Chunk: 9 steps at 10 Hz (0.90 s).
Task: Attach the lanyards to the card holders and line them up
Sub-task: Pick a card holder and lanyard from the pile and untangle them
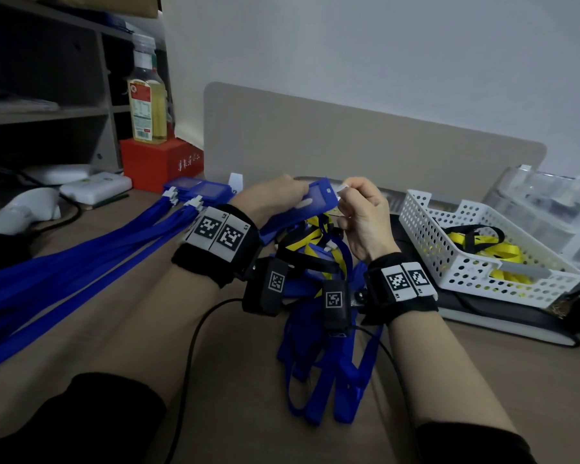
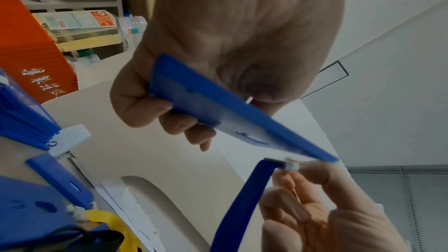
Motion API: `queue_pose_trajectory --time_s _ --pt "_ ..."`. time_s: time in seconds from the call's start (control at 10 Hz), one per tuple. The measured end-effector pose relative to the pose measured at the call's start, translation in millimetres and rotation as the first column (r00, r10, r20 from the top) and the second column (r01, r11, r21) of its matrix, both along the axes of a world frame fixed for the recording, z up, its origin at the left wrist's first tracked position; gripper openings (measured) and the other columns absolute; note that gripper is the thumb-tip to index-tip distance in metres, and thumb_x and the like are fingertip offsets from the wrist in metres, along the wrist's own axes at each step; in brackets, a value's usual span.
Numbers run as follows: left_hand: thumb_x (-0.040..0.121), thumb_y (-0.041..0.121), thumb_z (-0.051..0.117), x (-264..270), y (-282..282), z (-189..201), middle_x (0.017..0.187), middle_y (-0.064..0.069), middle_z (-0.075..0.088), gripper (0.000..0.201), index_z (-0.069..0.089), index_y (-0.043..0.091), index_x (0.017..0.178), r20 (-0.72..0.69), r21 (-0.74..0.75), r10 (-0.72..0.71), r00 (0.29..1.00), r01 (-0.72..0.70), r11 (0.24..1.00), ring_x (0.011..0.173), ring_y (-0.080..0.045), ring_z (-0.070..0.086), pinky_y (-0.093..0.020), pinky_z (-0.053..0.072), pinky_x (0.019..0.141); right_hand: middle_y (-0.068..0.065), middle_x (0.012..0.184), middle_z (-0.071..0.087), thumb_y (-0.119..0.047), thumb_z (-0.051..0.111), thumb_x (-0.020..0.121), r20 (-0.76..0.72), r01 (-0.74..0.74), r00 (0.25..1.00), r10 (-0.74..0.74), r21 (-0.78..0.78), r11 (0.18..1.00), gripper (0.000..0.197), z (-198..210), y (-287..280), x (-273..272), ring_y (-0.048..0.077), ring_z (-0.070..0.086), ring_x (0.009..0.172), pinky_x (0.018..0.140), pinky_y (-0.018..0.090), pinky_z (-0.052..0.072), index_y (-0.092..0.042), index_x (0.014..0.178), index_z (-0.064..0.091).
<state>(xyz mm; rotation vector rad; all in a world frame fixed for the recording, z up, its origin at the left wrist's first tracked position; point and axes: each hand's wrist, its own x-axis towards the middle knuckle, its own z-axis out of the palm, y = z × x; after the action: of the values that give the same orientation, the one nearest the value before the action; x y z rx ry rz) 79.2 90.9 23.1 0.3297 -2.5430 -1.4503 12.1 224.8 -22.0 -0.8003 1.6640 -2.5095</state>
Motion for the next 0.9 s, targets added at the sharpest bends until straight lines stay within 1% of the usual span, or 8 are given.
queue_pose_trajectory --time_s 0.1,0.2,0.3,0.4,0.5,0.6,0.7,0.9 --pt "0.100 0.023 0.042 1 -1 -1 0.091 -0.004 0.052 0.021 0.054 0.014 0.085 0.022 -0.113 -0.019 1.000 0.022 0.993 0.076 -0.019 0.050 -0.027 0.042 0.069 -0.006 0.052 0.042 0.005 0.048 0.088 -0.035 -0.003 0.999 0.004 0.036 0.999 0.034 0 -2 1 0.006 0.030 0.041 0.036 0.018 0.021 -0.020 0.067 0.056" --pt "0.099 0.029 0.043 5 -3 -1 0.096 -0.006 0.055 0.022 0.056 0.011 0.100 -0.011 -0.138 0.030 1.000 -0.031 0.990 0.086 -0.020 0.051 -0.029 0.038 0.077 -0.006 0.053 0.045 0.004 0.050 0.088 -0.064 0.003 0.998 0.001 0.068 0.998 0.028 -1 -2 2 0.006 0.032 0.040 0.037 0.019 0.021 -0.018 0.071 0.055" --pt "0.098 0.030 0.048 5 -6 -2 0.096 -0.007 0.057 0.022 0.060 0.012 0.095 -0.052 -0.157 0.040 0.998 -0.048 0.986 0.085 -0.019 0.051 -0.027 0.037 0.071 -0.004 0.056 0.043 0.000 0.054 0.088 -0.086 -0.011 0.996 0.017 0.079 0.997 0.028 -2 -2 3 0.006 0.031 0.042 0.037 0.019 0.021 -0.021 0.069 0.057" --pt "0.097 0.027 0.051 5 -6 -2 0.091 -0.005 0.058 0.020 0.061 0.012 0.088 -0.088 -0.150 0.033 0.996 -0.046 0.988 0.083 -0.017 0.050 -0.022 0.035 0.059 -0.005 0.056 0.043 -0.001 0.056 0.086 -0.097 0.000 0.995 0.011 0.104 0.995 0.029 -2 -1 3 0.006 0.031 0.043 0.037 0.018 0.022 -0.022 0.067 0.058" --pt "0.096 0.026 0.052 4 -7 -2 0.087 -0.002 0.056 0.018 0.059 0.014 0.085 -0.100 -0.145 0.037 0.994 -0.052 0.988 0.083 -0.016 0.049 -0.025 0.035 0.063 -0.003 0.062 0.041 -0.001 0.057 0.082 -0.101 0.016 0.995 -0.003 0.131 0.991 0.024 -3 0 1 0.008 0.030 0.045 0.040 0.020 0.020 -0.021 0.068 0.058" --pt "0.095 0.026 0.053 3 -9 -4 0.092 -0.003 0.059 0.016 0.062 0.013 0.091 -0.115 -0.193 0.072 0.991 -0.094 0.977 0.087 -0.017 0.052 -0.026 0.036 0.073 -0.005 0.064 0.040 -0.002 0.058 0.077 -0.104 0.037 0.994 -0.021 0.154 0.987 0.018 -5 -1 -1 0.009 0.029 0.046 0.041 0.020 0.020 -0.018 0.071 0.056" --pt "0.094 0.029 0.054 1 -12 -5 0.095 -0.003 0.062 0.018 0.065 0.014 0.094 -0.115 -0.234 0.100 0.988 -0.125 0.964 0.094 -0.020 0.056 -0.028 0.040 0.077 -0.005 0.067 0.040 0.001 0.058 0.079 -0.124 0.058 0.992 -0.037 0.175 0.983 0.019 -4 -1 -1 0.013 0.028 0.050 0.039 0.020 0.020 -0.017 0.073 0.057" --pt "0.092 0.028 0.055 -2 -14 -6 0.093 -0.006 0.065 0.022 0.069 0.011 0.092 -0.136 -0.268 0.112 0.984 -0.146 0.952 0.096 -0.024 0.060 -0.034 0.047 0.085 -0.006 0.061 0.038 0.006 0.059 0.083 -0.166 0.117 0.982 -0.086 0.187 0.975 0.023 -3 -1 1 0.012 0.031 0.048 0.039 0.020 0.022 -0.014 0.073 0.058"
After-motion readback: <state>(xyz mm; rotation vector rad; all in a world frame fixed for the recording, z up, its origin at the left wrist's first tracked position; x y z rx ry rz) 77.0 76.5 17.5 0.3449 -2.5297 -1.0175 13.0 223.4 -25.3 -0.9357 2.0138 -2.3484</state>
